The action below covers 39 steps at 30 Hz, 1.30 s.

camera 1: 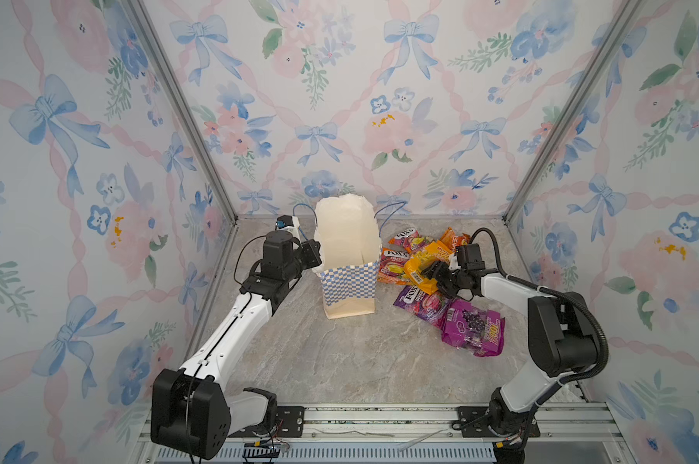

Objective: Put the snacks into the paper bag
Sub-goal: 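Lift the yellow gummy bag with the right gripper toward the paper bag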

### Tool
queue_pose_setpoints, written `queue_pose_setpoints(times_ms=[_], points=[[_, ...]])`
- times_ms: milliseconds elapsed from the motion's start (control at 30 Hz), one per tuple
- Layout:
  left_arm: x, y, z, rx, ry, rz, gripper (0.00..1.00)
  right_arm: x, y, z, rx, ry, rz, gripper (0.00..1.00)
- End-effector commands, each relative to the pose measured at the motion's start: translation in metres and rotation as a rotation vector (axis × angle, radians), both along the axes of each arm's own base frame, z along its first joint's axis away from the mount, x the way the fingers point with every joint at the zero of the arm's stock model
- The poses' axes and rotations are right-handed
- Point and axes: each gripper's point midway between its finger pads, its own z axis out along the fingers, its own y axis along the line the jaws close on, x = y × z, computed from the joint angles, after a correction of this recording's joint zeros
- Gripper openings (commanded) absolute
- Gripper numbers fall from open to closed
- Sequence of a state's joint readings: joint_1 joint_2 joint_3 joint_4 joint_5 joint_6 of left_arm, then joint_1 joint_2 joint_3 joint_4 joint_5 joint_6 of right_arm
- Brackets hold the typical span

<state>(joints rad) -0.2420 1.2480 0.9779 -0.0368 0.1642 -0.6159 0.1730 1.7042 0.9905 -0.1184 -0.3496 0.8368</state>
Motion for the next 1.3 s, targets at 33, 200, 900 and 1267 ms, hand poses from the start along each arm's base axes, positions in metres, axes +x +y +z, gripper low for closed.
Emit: queue_pose_setpoints(times_ms=[33,200,900,1267], points=[[-0.002,0.002,0.001,-0.022,-0.007,-0.001,0.00,-0.001,0.003,-0.003,0.006,-0.003,0.020,0.61],[-0.003,0.003,0.001,-0.025,-0.006,0.001,0.00,-0.001,0.003,0.000,0.008,-0.010,0.025,0.44],[-0.004,0.008,0.002,-0.043,-0.009,0.016,0.00,-0.001,0.002,0.042,-0.016,-0.087,0.076,0.03],[-0.004,0.005,0.003,-0.065,-0.014,-0.001,0.00,0.005,0.004,0.090,-0.050,-0.195,0.135,0.00]])
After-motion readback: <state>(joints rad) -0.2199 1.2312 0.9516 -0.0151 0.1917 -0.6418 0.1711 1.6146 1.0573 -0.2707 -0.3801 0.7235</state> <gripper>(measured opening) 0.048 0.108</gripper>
